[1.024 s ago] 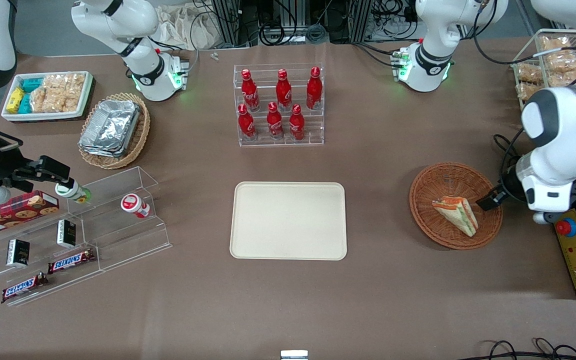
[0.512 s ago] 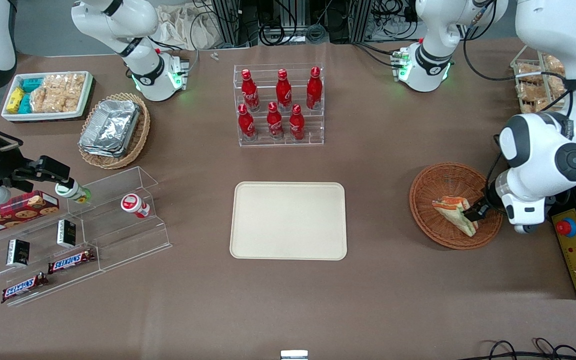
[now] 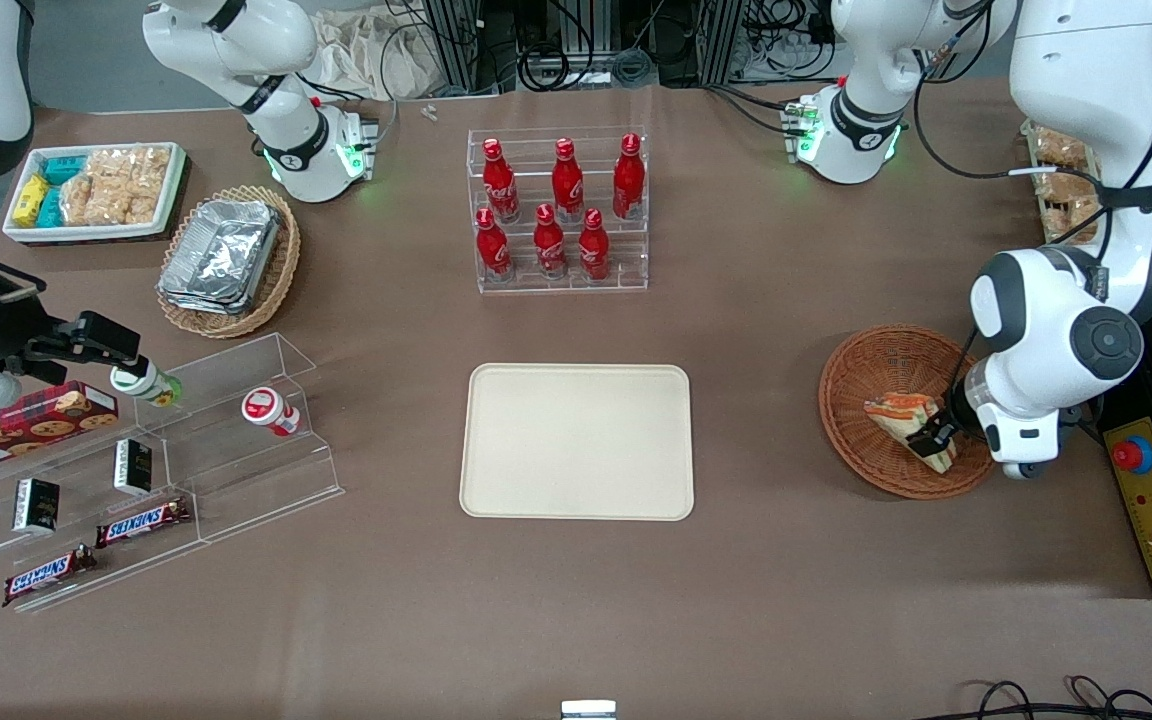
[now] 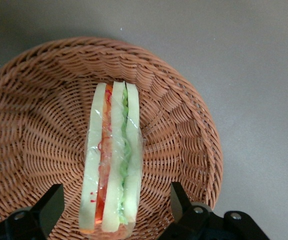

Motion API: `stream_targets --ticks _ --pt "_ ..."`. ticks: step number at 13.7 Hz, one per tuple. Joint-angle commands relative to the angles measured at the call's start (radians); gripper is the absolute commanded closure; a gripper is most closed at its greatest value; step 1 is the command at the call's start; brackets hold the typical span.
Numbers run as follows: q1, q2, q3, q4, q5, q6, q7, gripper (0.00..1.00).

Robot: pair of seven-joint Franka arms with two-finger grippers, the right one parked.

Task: Place sandwich from basket to tray
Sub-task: 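Lower the open left gripper over the sandwich in the wicker basket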

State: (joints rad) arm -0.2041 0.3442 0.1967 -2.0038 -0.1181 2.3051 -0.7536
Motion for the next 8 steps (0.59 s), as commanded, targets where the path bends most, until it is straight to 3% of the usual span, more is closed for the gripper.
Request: stream_targets --ticks 1,5,8 --pt "-0.003 0.013 -0.002 0.002 -0.026 0.034 -0.018 0.05" --pt "-0.003 0.019 -0.002 -0.032 -0.051 0.065 -0.018 0.06" --pt "-0.003 0.018 -0.011 -0.056 -0.057 0.096 -0.018 0.16"
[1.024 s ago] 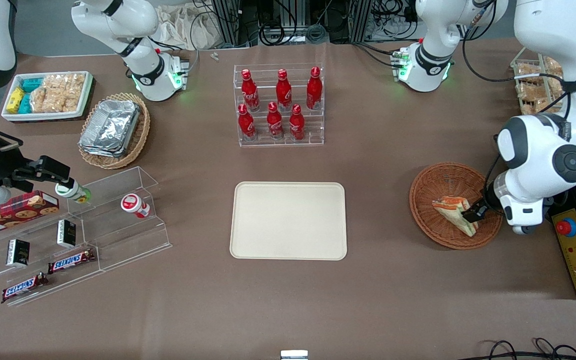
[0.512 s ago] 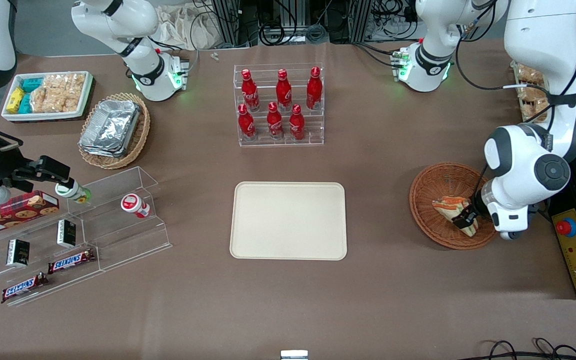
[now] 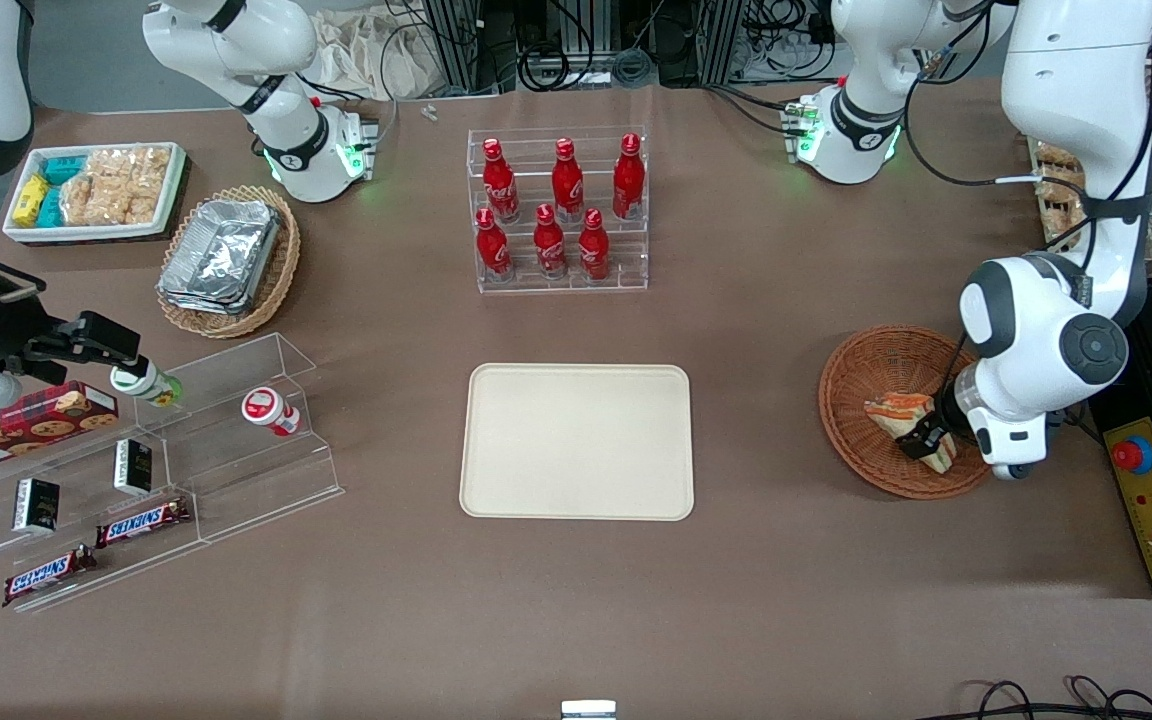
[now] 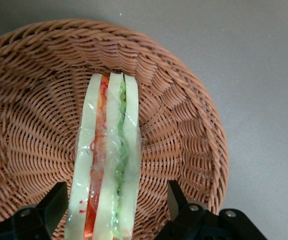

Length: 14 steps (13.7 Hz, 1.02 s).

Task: Place sandwich from basket to tray
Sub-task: 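Close the left gripper on the wrapped sandwich and lift it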

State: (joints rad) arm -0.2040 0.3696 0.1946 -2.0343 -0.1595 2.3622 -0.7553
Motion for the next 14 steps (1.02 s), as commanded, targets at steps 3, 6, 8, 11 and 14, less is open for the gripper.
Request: stream_targets --ticks 3,6,8,11,14 --pt "-0.005 -0.008 -0.017 -0.024 -0.015 0.038 -0.015 0.54" --pt "-0.003 -0.011 -0.017 -0.02 -0.015 0.029 -0.004 1.0" --pt "-0.003 -0.018 -0.018 -0.014 -0.014 0.026 0.01 1.0" --pt "-0.003 -0.061 -0.02 0.023 0.003 -0.061 0.013 1.0" --pt "-0.002 -0.101 -0.02 0.159 0.008 -0.306 0.098 1.0"
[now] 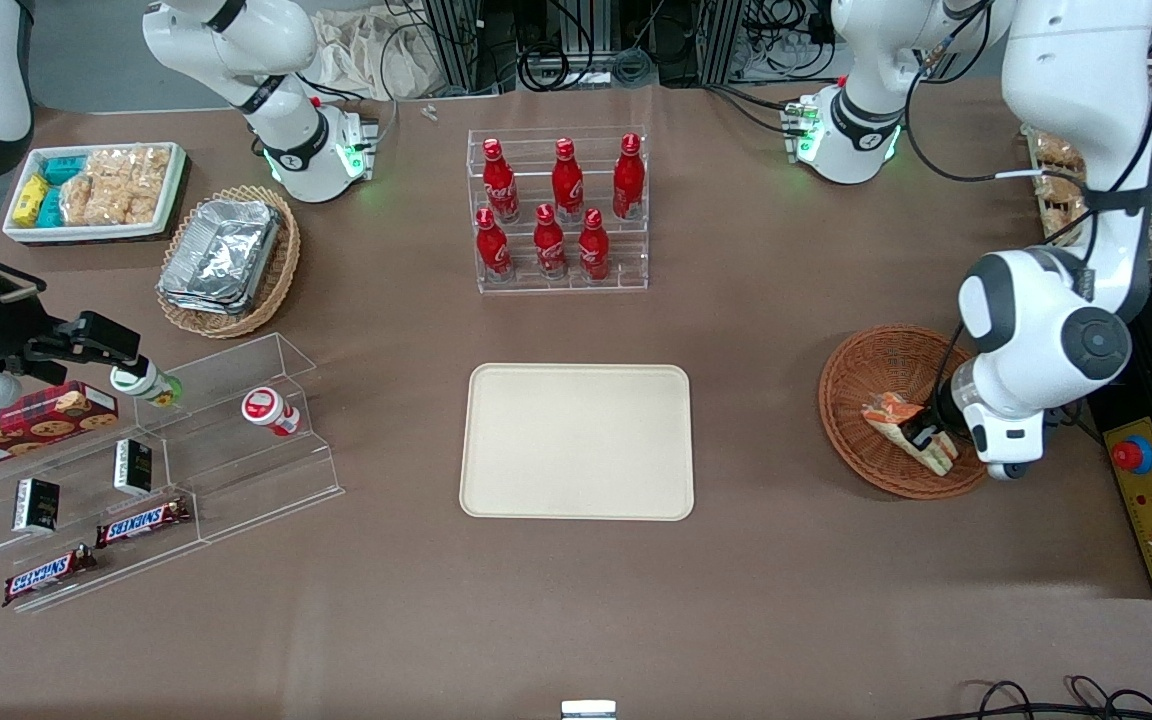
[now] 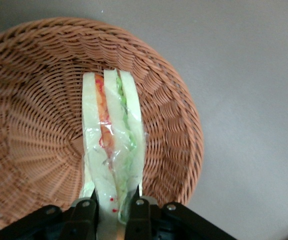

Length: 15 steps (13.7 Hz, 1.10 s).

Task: Place sandwich from basket to tray
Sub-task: 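Close the left gripper on the wrapped sandwich and lift it, then carry the sandwich with the left gripper over the cream tray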

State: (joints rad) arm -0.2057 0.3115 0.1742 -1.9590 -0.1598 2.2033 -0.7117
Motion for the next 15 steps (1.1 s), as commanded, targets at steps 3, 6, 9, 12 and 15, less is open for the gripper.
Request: stream_targets --ticks 3,6,9,12,15 --pt "0.0 -0.048 0.001 0.28 0.009 -0.4 0.139 1.0" --pt "-0.03 -0.042 -0.031 0.451 0.017 -0.56 0.178 0.97" --pt "-0.139 -0.011 -0.065 0.517 0.068 -0.563 0.167 1.0" --pt "-0.263 0.067 -0.067 0.557 0.06 -0.545 0.15 1.0" --pt "-0.36 0.171 -0.085 0.592 0.052 -0.417 0.117 1.0"
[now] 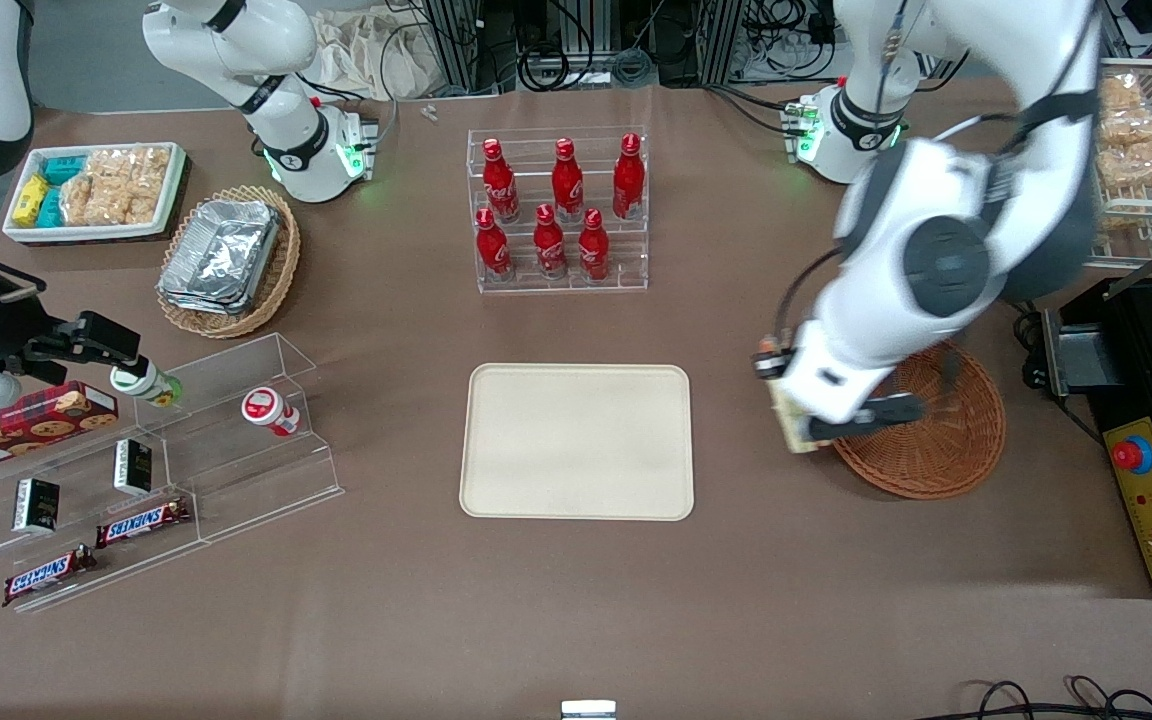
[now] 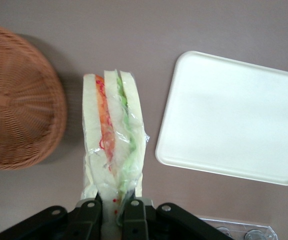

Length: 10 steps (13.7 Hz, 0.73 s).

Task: Place sandwich from basket to tray
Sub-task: 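Carry the sandwich with the left gripper over the cream tray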

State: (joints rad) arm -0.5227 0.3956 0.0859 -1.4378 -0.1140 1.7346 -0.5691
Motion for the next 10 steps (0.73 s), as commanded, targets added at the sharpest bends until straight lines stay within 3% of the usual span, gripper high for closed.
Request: stream_targets --ticks 1,5,10 --pt "-0.059 0.116 -0.006 0.069 -0.021 0.122 -0.05 1.0" --pt "-0.1 0.227 -0.044 0.06 -0.049 0.31 -0.063 1.0" --pt "-0.138 0.318 -0.046 0.037 -0.041 0.419 -0.045 1.0"
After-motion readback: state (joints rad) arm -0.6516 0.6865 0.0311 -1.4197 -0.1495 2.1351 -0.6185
